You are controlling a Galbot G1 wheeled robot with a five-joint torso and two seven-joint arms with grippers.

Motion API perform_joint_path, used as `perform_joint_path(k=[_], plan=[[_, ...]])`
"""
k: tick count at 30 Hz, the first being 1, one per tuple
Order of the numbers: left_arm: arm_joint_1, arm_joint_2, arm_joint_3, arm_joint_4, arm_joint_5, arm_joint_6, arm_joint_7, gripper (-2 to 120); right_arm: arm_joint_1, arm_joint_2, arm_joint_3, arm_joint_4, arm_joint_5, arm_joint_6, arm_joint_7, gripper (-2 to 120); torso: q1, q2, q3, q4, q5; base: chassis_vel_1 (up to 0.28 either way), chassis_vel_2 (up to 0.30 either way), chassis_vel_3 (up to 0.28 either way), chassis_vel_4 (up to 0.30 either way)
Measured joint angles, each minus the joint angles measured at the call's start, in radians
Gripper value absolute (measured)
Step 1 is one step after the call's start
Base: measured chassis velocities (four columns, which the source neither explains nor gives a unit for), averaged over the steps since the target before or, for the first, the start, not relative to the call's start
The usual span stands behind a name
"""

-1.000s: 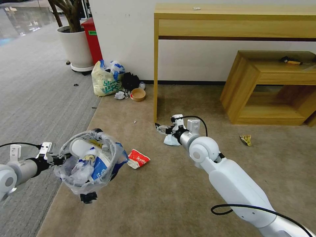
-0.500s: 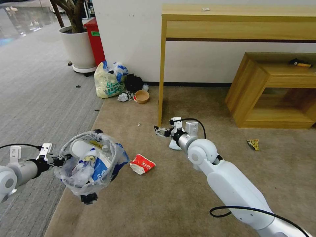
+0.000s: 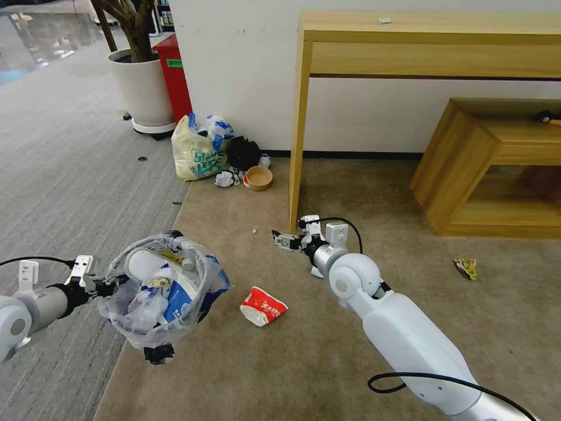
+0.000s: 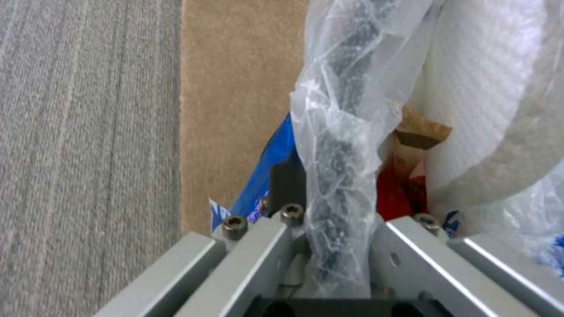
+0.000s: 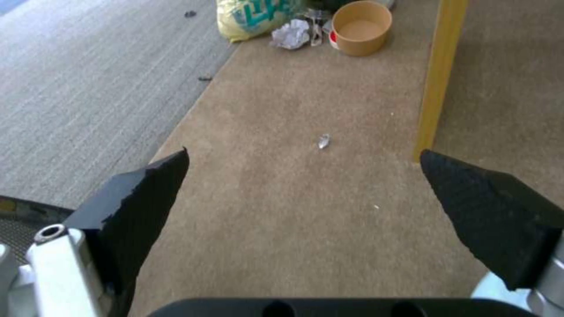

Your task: Pick up the trash bin and place the garbage on the floor into it.

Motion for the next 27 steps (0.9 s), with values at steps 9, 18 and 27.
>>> perform_joint_path(k=[9,18,27], plan=[[0.000,0.001,-0.005,0.009,0.000,0.000,0.008,0,-0.039,-0.018,-0.019,-0.083,-0.058,0.019,-0.092,100,0.000,0.000,0.000,-0.0002,0.0001,-0.058,0.157,0.061,-0.139],[-0.001,0.000,-0.007,0.016,0.002,0.000,0.012,0,-0.023,-0.041,-0.024,-0.209,-0.116,0.063,-0.309,100,0.000,0.000,0.000,0.0005,0.0002,-0.004,0.008,0.006,-0.005],[-0.001,-0.002,-0.007,0.020,0.004,0.000,0.012,0,0.028,-0.058,-0.109,-0.372,-0.271,0.119,-0.646,100,0.000,0.000,0.000,0.0001,0.0000,0.000,0.000,0.000,0.000]])
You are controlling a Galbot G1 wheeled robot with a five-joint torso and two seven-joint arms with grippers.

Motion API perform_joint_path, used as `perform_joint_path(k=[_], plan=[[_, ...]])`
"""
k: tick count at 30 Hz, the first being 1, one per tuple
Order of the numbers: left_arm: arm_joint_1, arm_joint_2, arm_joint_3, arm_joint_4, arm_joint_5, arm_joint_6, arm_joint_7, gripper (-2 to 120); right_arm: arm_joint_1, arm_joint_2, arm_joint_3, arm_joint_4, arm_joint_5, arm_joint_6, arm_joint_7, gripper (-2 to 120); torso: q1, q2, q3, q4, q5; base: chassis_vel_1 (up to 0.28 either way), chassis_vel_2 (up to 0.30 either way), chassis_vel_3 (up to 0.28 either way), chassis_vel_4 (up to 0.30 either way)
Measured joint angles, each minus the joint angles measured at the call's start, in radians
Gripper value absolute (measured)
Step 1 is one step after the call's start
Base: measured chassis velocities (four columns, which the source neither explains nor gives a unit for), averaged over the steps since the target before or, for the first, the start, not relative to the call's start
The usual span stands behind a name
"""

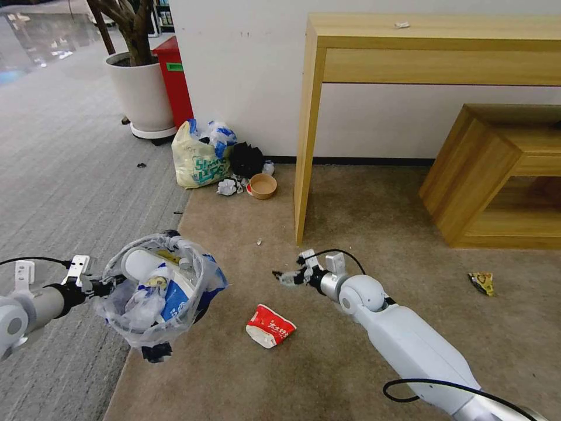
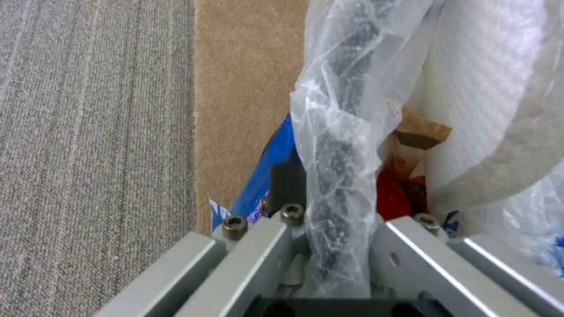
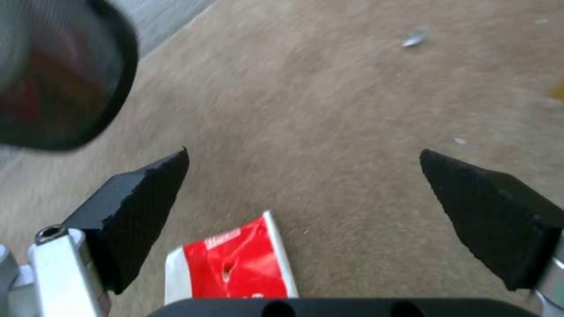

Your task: Pick up the trash bin and place the garbage on the floor into it.

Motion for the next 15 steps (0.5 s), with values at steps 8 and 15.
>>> perform_joint_path(k=[8,15], plan=[[0.001,0.000,0.003,-0.003,0.000,0.000,-0.001,0,0.044,0.074,-0.078,-0.168,-0.114,0.052,-0.121,100,0.000,0.000,0.000,0.0002,0.0001,0.000,0.000,0.000,0.000],[0.000,0.006,0.005,-0.007,0.001,0.000,-0.008,0,0.049,0.066,-0.143,-0.131,-0.151,0.002,-0.153,100,0.000,0.000,0.000,0.0000,-0.0001,0.000,0.000,0.000,0.000]])
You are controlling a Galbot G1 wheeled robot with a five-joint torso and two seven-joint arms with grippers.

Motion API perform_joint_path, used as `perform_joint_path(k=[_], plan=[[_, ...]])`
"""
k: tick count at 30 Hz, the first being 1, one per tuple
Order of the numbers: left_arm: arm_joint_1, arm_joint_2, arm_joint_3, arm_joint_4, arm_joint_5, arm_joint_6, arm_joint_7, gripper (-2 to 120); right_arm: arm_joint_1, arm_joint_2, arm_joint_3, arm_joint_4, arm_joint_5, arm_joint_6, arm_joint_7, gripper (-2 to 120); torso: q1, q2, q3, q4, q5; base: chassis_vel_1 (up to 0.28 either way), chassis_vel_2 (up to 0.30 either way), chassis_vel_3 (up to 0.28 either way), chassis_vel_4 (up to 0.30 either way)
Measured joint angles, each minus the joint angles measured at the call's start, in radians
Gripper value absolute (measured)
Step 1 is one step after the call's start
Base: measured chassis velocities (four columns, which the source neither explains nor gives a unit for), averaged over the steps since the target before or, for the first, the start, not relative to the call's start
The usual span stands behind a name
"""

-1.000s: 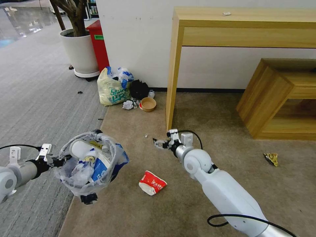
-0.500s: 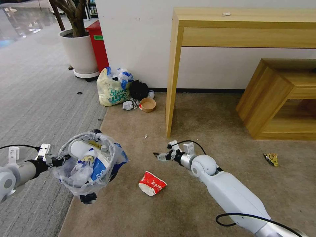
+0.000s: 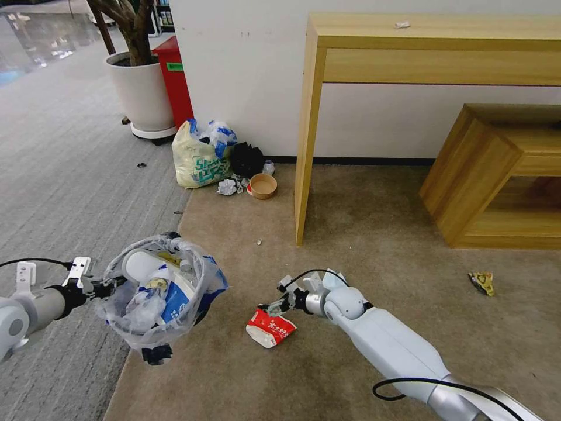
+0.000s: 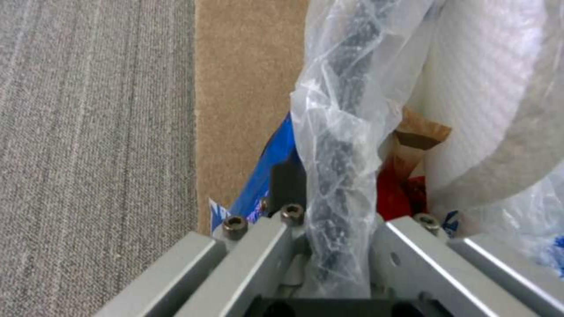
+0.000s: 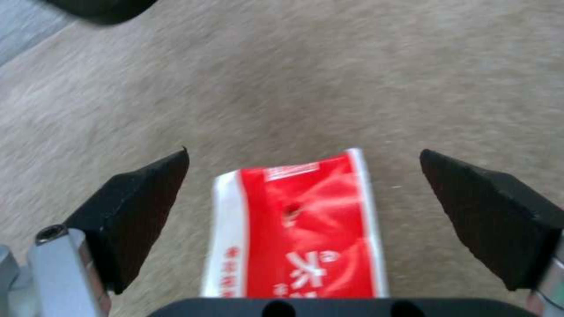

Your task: Pick up the trash bin and place the garbage on the floor into it.

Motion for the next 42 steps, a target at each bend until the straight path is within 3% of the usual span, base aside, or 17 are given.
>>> perform_joint_path(k=[14,22,30,42], plan=[[0.001,-0.003,-0.001,-0.019,-0.001,0.000,-0.011,0,0.055,-0.004,-0.171,0.061,-0.001,-0.128,-0.002,100,0.000,0.000,0.000,0.0000,0.0001,0.000,0.000,0.000,0.000],[-0.002,-0.002,-0.001,-0.020,-0.001,0.000,-0.011,0,0.065,0.025,-0.212,0.047,0.027,-0.227,0.108,100,0.000,0.000,0.000,0.0001,0.0001,0.000,0.000,0.000,0.000],[-0.011,-0.008,0.002,-0.007,0.001,0.000,-0.011,0,0.076,0.045,-0.225,0.025,0.047,-0.315,0.148,100,0.000,0.000,0.000,0.0000,0.0001,0.000,0.000,0.000,0.000],[-0.015,-0.021,-0.010,-0.010,-0.002,0.000,-0.003,0,0.111,0.087,-0.283,-0.097,0.116,-0.327,0.284,100,0.000,0.000,0.000,0.0001,0.0002,0.000,0.000,0.000,0.000]])
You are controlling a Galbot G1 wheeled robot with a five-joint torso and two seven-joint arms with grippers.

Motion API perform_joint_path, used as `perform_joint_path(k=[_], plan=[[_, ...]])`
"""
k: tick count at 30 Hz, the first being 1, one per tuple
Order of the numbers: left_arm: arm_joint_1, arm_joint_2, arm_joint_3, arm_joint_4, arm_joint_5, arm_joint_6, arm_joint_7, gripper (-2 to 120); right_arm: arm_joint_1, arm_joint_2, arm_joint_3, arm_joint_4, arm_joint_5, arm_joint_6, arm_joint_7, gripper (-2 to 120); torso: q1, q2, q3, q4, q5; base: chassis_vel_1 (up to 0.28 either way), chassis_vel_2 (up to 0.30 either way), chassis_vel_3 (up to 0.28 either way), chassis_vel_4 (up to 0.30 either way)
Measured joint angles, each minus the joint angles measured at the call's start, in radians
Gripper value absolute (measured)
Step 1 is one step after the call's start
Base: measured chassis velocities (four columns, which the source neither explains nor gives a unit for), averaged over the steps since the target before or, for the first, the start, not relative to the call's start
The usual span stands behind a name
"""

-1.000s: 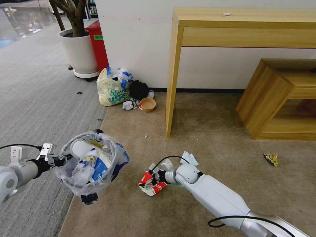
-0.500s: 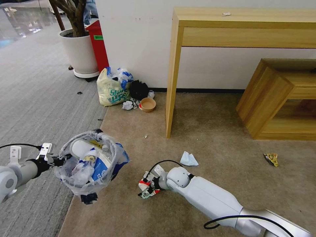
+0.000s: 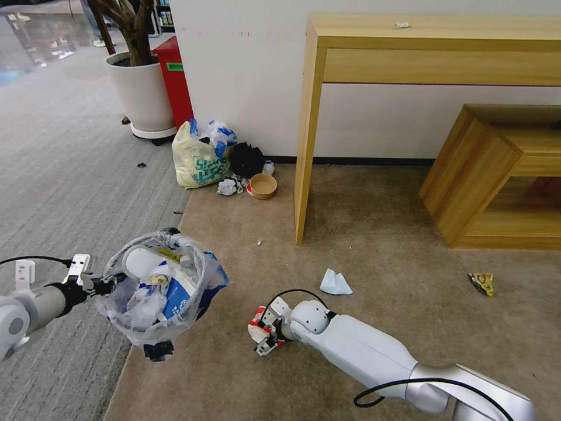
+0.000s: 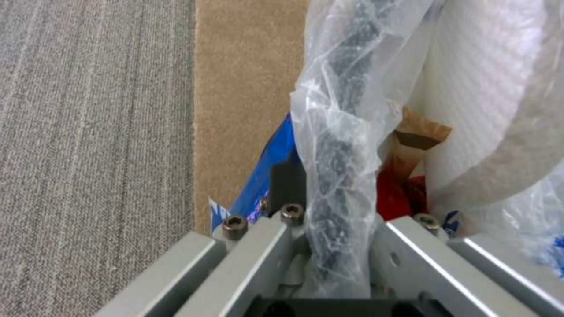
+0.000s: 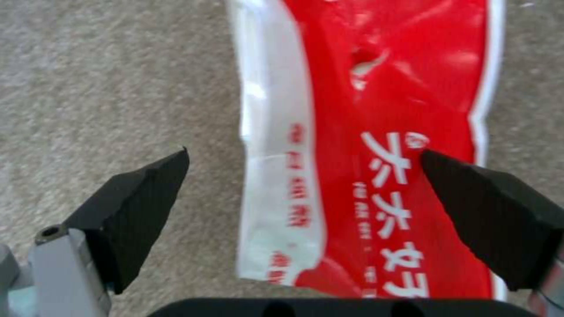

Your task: Pick up the trash bin and place the garbage on the floor into it.

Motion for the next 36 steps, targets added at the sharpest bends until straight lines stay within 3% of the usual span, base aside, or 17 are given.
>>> perform_joint_path(k=[9,31,36], plan=[[-0.004,-0.004,0.001,-0.002,-0.002,0.000,-0.001,0,0.002,0.000,0.009,0.003,0.017,0.001,0.027,97,0.000,0.000,0.000,-0.0001,-0.0001,0.000,0.000,0.000,0.000],[0.005,-0.016,0.002,-0.028,0.002,0.000,-0.010,0,-0.002,0.045,0.019,-0.055,0.007,0.027,0.057,14,0.000,0.000,0.000,0.0003,0.0001,0.000,0.000,0.000,0.000],[0.004,-0.008,0.002,-0.028,0.000,0.000,-0.010,0,-0.008,0.045,0.034,-0.054,0.003,0.036,0.068,5,0.000,0.000,0.000,0.0000,0.0001,0.000,0.000,0.000,0.000]])
